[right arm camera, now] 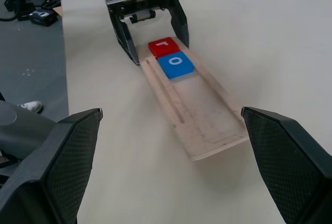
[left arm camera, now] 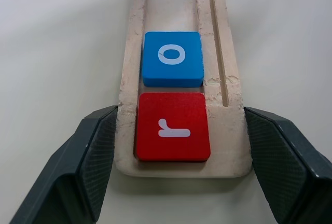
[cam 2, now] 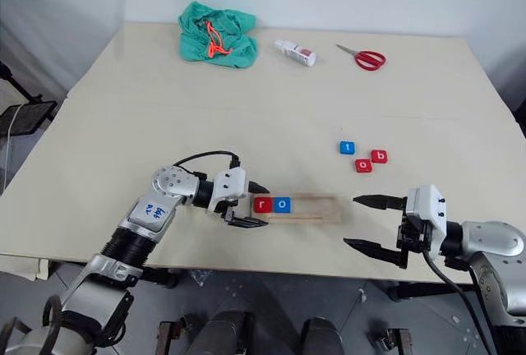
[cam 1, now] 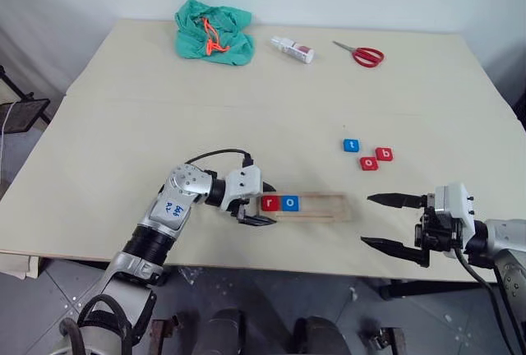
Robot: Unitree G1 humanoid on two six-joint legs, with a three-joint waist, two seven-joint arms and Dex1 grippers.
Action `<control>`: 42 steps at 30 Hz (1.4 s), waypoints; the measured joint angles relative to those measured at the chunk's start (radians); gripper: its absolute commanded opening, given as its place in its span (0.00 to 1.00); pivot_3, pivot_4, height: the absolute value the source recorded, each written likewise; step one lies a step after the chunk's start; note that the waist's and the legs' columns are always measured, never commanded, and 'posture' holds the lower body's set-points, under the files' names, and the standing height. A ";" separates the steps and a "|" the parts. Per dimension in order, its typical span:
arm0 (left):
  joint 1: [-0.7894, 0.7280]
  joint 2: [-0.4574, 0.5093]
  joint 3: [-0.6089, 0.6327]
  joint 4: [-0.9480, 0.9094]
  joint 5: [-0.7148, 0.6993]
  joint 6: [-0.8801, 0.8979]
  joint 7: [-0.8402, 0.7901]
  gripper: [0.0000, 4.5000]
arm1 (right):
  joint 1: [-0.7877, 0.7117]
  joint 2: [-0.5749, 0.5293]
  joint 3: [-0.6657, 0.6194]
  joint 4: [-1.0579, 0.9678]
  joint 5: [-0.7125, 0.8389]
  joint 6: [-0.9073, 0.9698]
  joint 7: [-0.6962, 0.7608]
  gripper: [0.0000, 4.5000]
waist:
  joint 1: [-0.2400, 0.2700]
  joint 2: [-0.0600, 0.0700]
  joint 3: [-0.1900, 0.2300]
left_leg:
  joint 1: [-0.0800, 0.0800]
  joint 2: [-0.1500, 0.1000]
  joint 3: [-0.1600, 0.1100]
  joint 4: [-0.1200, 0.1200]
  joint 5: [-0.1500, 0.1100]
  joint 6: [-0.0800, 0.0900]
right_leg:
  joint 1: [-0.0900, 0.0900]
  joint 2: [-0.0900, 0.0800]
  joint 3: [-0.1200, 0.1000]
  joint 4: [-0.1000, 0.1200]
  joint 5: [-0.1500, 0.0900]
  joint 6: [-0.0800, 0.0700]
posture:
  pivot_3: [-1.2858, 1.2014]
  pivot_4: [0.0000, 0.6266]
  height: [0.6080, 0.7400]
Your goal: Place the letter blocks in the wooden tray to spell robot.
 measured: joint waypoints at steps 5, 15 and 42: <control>0.019 0.008 -0.016 -0.055 -0.005 0.055 0.002 0.76 | 0.002 0.000 0.000 -0.002 0.000 -0.003 -0.017 1.00 | 0.001 0.000 0.000 | 0.000 0.000 0.000 0.000 0.000 0.000 | 0.000 0.000 0.000 0.000 0.000 0.000 | 0.52 0.24 1.00; 0.017 0.013 -0.037 -0.064 -0.017 0.074 -0.004 0.99 | -0.007 0.000 0.000 -0.002 0.000 -0.017 -0.031 1.00 | 0.001 0.000 0.000 | 0.000 0.000 0.000 0.000 0.000 0.000 | 0.000 0.000 0.000 0.000 0.000 0.000 | 0.52 0.24 1.00; 0.108 0.010 0.265 0.097 -0.350 -0.280 -0.156 0.99 | -0.038 0.299 -0.040 -0.072 -0.175 0.207 -0.781 1.00 | -0.003 0.001 -0.001 | 0.001 0.000 -0.001 -0.002 0.000 0.000 | -0.001 0.000 0.002 0.001 0.000 0.000 | 0.52 0.24 1.00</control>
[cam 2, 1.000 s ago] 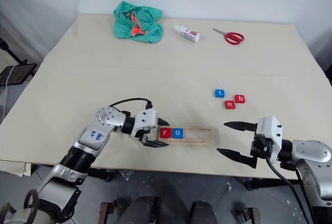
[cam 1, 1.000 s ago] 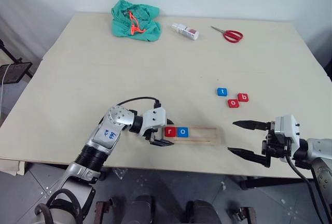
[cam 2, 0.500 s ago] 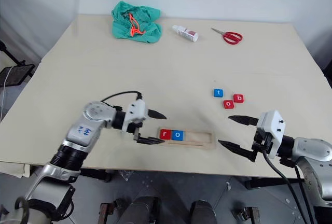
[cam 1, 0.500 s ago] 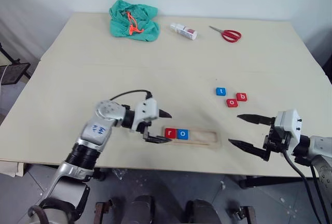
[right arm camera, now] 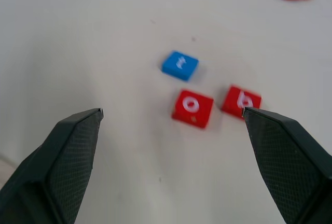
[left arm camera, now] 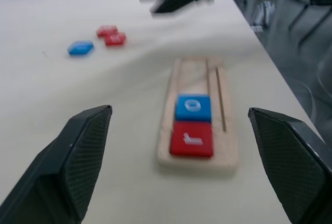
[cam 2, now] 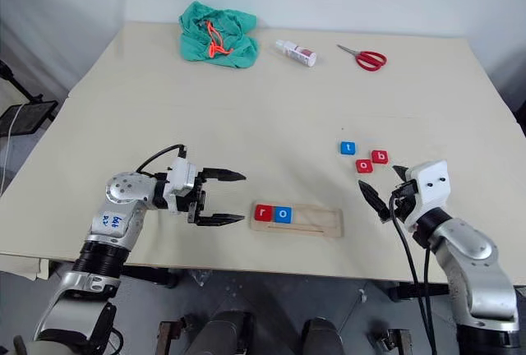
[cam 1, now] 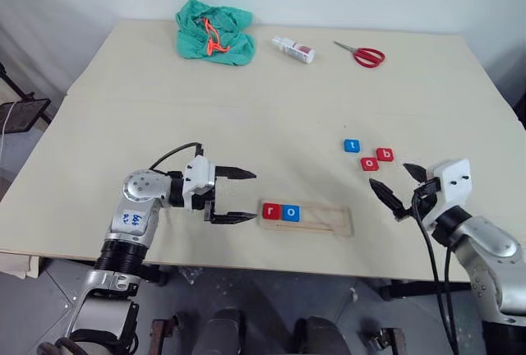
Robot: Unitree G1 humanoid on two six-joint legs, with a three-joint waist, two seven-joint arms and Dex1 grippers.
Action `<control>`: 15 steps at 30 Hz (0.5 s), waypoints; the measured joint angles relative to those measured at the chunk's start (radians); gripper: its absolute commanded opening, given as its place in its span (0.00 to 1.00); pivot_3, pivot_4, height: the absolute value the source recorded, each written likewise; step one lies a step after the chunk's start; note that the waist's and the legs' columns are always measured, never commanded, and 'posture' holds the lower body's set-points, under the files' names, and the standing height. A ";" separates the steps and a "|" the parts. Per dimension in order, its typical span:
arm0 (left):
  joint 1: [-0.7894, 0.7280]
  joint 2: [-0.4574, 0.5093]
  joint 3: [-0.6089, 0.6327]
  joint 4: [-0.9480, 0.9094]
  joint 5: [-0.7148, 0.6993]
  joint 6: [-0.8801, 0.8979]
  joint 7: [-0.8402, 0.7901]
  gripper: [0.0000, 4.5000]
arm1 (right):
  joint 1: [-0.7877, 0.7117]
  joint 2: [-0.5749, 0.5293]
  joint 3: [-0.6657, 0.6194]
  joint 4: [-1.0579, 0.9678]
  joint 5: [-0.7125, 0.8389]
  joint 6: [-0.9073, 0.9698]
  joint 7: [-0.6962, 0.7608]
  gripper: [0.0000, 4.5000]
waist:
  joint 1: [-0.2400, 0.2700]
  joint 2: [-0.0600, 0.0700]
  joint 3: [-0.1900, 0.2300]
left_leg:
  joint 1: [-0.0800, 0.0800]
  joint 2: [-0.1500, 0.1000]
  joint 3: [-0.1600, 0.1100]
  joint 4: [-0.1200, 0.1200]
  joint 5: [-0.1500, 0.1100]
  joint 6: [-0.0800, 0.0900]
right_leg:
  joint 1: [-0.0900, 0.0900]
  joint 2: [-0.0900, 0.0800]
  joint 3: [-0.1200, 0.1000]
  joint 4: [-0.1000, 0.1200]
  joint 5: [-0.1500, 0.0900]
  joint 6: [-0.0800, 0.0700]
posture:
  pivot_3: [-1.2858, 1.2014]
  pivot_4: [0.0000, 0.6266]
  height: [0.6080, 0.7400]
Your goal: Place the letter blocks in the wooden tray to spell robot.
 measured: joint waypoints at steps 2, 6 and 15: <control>0.009 -0.009 0.012 0.032 -0.007 -0.043 -0.005 0.99 | 0.007 0.016 0.000 -0.001 0.000 0.006 -0.023 1.00 | -0.001 0.000 0.000 | 0.001 0.000 0.000 0.000 0.000 0.000 | 0.000 0.000 0.000 0.000 0.000 0.000 | 0.52 0.24 1.00; 0.032 -0.002 0.012 0.057 -0.005 -0.075 -0.008 0.99 | 0.034 0.016 -0.012 -0.008 0.002 0.028 -0.037 1.00 | -0.002 0.001 0.000 | 0.002 0.000 0.000 -0.002 0.000 0.000 | 0.000 0.000 0.001 0.000 0.000 0.000 | 0.52 0.24 1.00; 0.055 0.022 0.010 0.090 -0.001 -0.127 -0.047 0.99 | 0.044 0.016 -0.022 -0.021 0.015 0.064 -0.045 1.00 | -0.002 0.001 -0.001 | 0.002 0.000 0.001 -0.002 0.000 0.000 | 0.000 0.000 0.002 0.000 0.000 0.000 | 0.52 0.24 1.00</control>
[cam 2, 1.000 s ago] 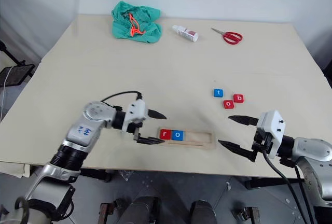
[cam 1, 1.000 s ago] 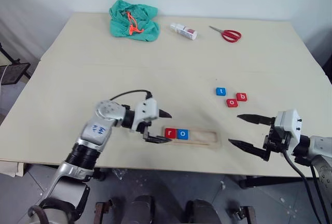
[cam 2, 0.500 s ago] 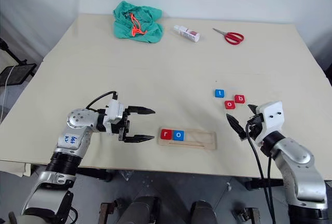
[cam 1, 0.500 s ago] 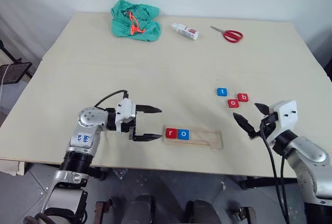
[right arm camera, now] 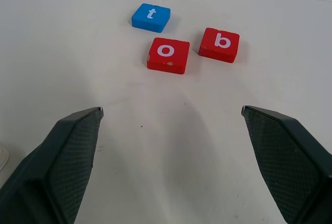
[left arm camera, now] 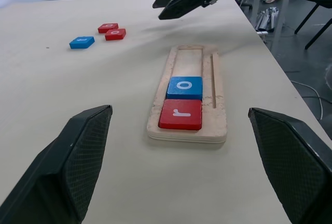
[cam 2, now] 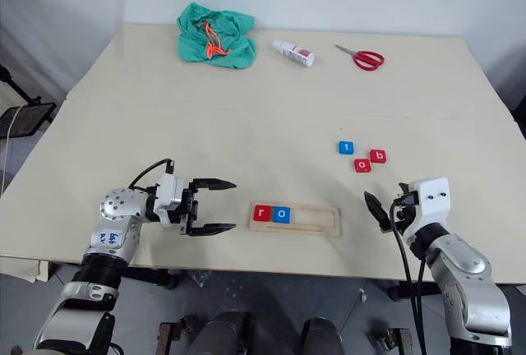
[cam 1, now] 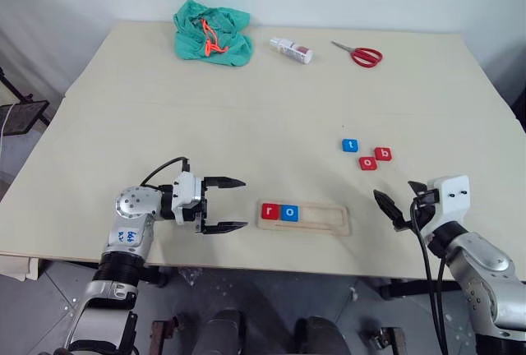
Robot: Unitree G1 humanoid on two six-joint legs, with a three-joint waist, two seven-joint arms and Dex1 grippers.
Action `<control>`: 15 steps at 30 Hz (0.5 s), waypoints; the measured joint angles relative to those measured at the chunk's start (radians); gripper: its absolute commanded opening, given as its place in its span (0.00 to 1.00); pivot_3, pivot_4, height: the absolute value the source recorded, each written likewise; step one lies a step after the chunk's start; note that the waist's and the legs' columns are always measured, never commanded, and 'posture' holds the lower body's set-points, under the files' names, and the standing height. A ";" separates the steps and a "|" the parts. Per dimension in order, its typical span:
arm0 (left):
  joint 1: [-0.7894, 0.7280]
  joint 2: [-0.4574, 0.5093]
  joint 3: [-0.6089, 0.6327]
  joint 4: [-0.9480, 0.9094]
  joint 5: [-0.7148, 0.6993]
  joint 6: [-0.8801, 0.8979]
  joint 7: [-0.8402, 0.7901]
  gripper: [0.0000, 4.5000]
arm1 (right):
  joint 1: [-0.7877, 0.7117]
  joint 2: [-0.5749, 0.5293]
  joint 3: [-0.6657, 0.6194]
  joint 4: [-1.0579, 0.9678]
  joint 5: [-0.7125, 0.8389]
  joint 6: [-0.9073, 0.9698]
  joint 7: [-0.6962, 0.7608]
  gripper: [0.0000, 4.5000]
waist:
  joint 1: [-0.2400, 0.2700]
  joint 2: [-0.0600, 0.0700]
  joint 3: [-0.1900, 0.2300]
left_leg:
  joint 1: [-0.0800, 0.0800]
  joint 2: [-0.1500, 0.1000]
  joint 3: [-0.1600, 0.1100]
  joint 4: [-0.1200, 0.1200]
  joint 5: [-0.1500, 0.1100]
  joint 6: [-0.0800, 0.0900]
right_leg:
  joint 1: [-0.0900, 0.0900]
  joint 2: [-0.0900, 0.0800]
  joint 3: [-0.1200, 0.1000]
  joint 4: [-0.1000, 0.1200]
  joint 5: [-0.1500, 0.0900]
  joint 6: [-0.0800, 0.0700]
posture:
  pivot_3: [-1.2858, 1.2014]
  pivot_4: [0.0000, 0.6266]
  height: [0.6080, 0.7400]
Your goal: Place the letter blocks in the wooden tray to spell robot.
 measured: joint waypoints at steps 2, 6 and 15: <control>0.000 0.001 0.000 0.010 0.000 -0.006 -0.005 0.99 | -0.010 0.000 0.000 0.000 0.000 0.000 0.000 1.00 | 0.000 0.000 0.000 | 0.000 0.000 0.000 0.000 0.000 0.000 | 0.000 0.000 0.000 0.000 0.000 0.000 | 0.52 0.24 1.00; 0.000 0.002 0.000 0.012 0.000 -0.008 -0.013 0.99 | -0.014 0.000 0.000 0.000 0.000 0.000 0.000 1.00 | -0.001 0.000 0.000 | 0.000 0.000 0.000 -0.001 0.000 0.000 | 0.000 0.000 0.000 0.000 0.000 0.000 | 0.52 0.24 1.00; 0.017 0.004 0.000 0.009 -0.001 -0.009 -0.020 0.99 | -0.071 0.000 0.000 0.001 0.006 0.020 -0.006 1.00 | -0.001 0.000 0.000 | 0.000 0.000 0.000 -0.001 0.000 0.000 | 0.000 0.000 0.000 0.000 0.000 0.000 | 0.52 0.24 1.00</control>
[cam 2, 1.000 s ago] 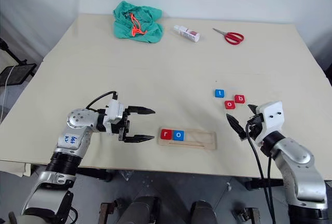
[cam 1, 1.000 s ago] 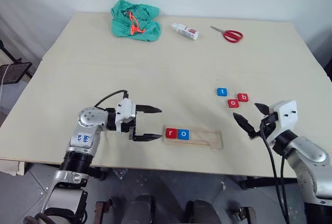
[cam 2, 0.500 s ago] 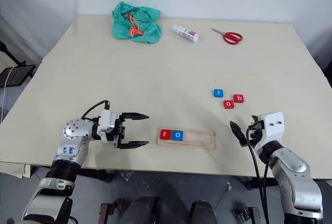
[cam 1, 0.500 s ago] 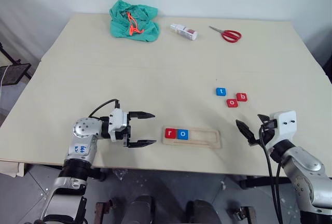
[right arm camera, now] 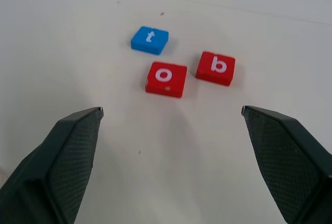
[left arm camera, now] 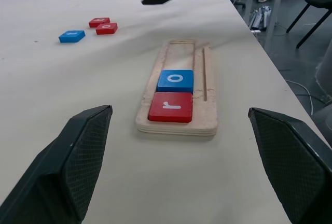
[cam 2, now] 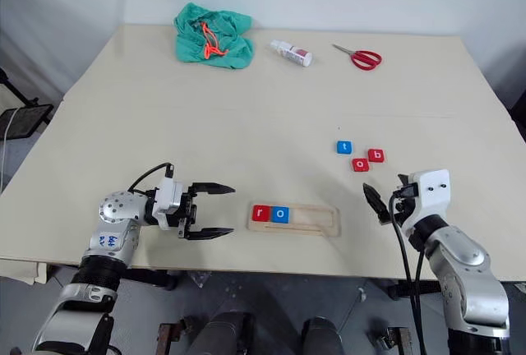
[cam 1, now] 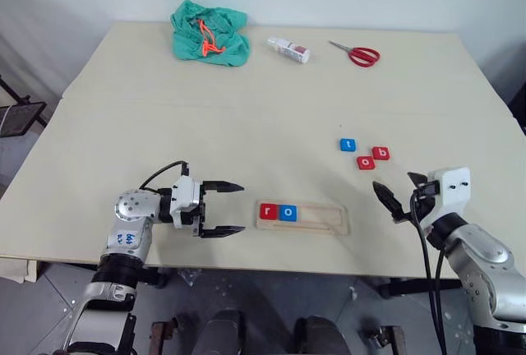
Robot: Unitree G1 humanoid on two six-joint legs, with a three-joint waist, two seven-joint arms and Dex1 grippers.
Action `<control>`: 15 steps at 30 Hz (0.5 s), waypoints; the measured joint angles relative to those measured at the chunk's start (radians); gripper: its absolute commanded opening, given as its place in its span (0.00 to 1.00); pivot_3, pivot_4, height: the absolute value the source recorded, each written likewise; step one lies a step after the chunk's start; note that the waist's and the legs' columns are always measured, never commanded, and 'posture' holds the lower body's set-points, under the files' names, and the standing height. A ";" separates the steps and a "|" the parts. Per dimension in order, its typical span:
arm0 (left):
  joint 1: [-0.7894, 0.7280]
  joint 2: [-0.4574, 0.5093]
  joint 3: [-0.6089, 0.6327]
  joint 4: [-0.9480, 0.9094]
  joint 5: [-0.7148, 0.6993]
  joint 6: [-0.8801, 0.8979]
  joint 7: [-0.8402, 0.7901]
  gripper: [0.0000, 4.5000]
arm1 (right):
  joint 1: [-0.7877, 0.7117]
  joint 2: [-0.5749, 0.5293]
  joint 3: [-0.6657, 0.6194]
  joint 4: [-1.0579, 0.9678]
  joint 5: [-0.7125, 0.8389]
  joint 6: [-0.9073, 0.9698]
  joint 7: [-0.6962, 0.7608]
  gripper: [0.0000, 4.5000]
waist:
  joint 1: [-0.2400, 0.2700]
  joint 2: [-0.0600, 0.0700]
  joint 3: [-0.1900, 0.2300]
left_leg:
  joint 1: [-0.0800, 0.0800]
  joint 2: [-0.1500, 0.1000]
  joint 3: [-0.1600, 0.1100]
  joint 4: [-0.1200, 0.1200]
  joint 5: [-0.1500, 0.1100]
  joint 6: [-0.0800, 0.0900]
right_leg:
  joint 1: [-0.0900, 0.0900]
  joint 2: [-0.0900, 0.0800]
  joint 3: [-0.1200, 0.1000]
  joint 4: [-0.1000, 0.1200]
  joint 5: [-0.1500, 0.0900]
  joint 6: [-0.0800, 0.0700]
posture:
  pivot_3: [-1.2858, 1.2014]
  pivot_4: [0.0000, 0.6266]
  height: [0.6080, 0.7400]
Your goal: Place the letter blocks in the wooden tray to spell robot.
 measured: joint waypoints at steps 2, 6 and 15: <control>0.008 0.004 0.001 -0.011 -0.001 0.002 0.001 0.99 | -0.041 0.001 0.001 0.010 0.004 0.011 -0.010 1.00 | -0.002 0.000 0.000 | 0.000 0.000 0.000 0.000 0.000 0.000 | 0.000 0.000 0.000 0.000 0.000 0.000 | 0.52 0.24 1.00; 0.028 0.016 0.002 -0.042 -0.002 0.013 0.004 0.99 | -0.199 0.032 0.003 0.084 0.006 0.060 -0.079 1.00 | -0.013 0.000 0.000 | 0.000 0.000 0.000 0.000 0.000 0.000 | 0.000 0.000 0.000 0.000 0.000 0.000 | 0.52 0.24 1.00; 0.064 0.029 0.003 -0.115 -0.003 0.046 0.039 0.99 | -0.439 0.070 0.069 0.458 -0.092 0.057 -0.171 1.00 | -0.026 0.001 0.000 | 0.001 0.000 -0.001 -0.003 0.000 0.000 | -0.001 0.000 0.000 0.001 0.000 0.000 | 0.52 0.24 1.00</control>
